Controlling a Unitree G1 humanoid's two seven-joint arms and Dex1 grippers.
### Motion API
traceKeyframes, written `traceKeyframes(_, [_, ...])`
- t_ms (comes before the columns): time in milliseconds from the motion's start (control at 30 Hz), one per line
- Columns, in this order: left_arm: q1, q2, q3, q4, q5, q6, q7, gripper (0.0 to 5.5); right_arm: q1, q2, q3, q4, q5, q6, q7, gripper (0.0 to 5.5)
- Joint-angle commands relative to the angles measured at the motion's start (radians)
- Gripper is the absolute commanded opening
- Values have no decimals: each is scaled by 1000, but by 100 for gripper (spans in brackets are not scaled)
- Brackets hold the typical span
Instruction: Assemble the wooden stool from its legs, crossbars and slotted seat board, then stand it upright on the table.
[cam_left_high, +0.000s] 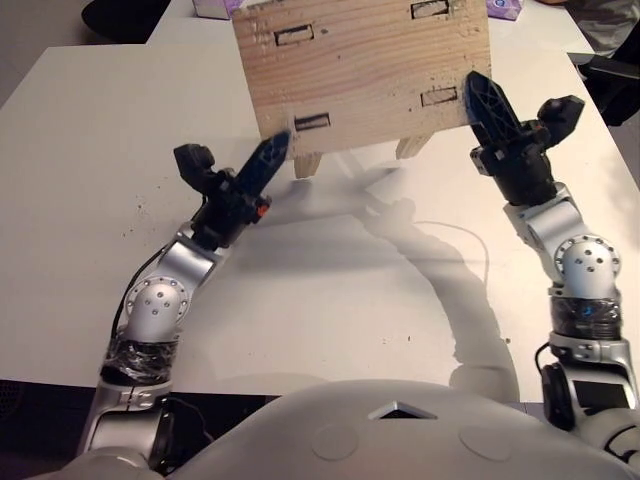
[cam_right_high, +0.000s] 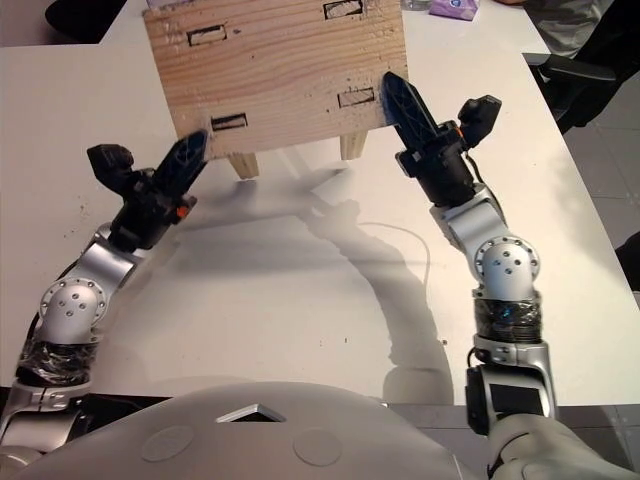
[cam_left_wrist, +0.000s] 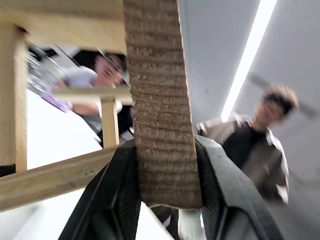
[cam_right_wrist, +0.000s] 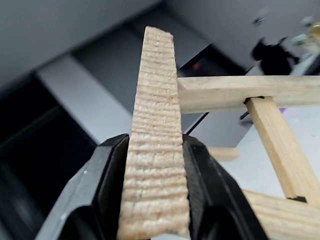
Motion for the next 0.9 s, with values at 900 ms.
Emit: traceKeyframes(900, [-194, -475, 258, -183, 1, -296, 1347, 135, -105, 383, -28, -417, 13, -229, -1105, 133])
